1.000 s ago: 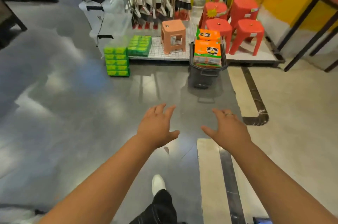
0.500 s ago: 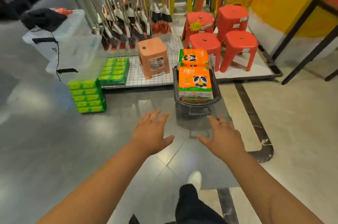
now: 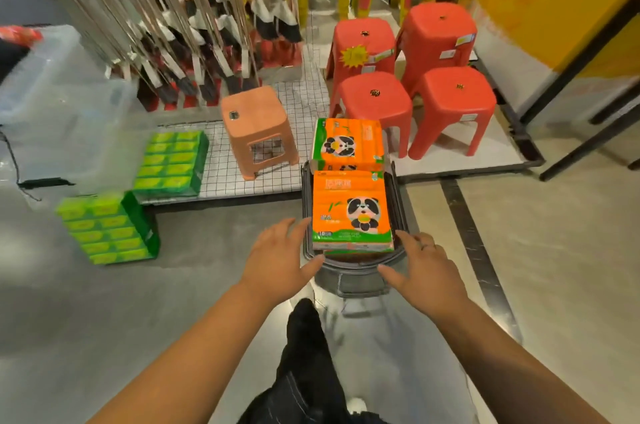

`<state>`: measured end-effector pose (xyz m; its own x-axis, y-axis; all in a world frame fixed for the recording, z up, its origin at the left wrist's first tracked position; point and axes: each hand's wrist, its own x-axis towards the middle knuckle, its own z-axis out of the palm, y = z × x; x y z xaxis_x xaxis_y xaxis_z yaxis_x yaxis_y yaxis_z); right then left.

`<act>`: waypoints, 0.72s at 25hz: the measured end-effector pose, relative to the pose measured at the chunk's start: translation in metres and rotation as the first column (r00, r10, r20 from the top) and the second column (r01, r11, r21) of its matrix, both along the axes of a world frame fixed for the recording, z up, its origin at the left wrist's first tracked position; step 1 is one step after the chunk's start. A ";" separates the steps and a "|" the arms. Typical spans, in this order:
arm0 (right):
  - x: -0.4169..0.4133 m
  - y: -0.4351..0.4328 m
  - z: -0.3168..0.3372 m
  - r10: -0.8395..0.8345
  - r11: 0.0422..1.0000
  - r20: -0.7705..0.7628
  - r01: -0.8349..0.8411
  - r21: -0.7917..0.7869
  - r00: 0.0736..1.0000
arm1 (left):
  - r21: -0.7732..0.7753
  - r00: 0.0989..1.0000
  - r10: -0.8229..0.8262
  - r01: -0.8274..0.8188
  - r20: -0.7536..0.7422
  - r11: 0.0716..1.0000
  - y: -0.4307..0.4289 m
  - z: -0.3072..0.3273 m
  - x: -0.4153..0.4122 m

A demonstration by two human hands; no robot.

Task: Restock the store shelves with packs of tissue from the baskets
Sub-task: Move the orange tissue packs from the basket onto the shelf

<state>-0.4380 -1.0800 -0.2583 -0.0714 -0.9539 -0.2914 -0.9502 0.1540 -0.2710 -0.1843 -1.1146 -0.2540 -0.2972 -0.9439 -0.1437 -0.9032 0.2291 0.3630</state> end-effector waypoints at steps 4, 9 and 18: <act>-0.021 -0.110 -0.046 -0.121 0.992 0.099 0.124 -0.016 0.988 | 0.077 0.997 -0.023 0.029 -0.076 0.997 -0.128 -0.056 -0.017; -0.047 -0.214 -0.140 -0.267 0.963 0.178 0.270 0.007 0.947 | 0.194 0.991 0.069 -0.046 -0.114 0.980 -0.221 -0.153 -0.032; -0.118 -0.320 -0.357 -0.374 0.927 0.331 0.356 0.117 0.867 | 0.327 0.933 0.342 -0.290 -0.114 0.899 -0.315 -0.372 -0.033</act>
<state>-0.5558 -1.3997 -0.6155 -0.2991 -0.8627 -0.4078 -0.6737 0.4936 -0.5500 -0.2171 -1.4297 -0.6264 -0.0348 -0.9115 -0.4099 -0.8311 -0.2014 0.5184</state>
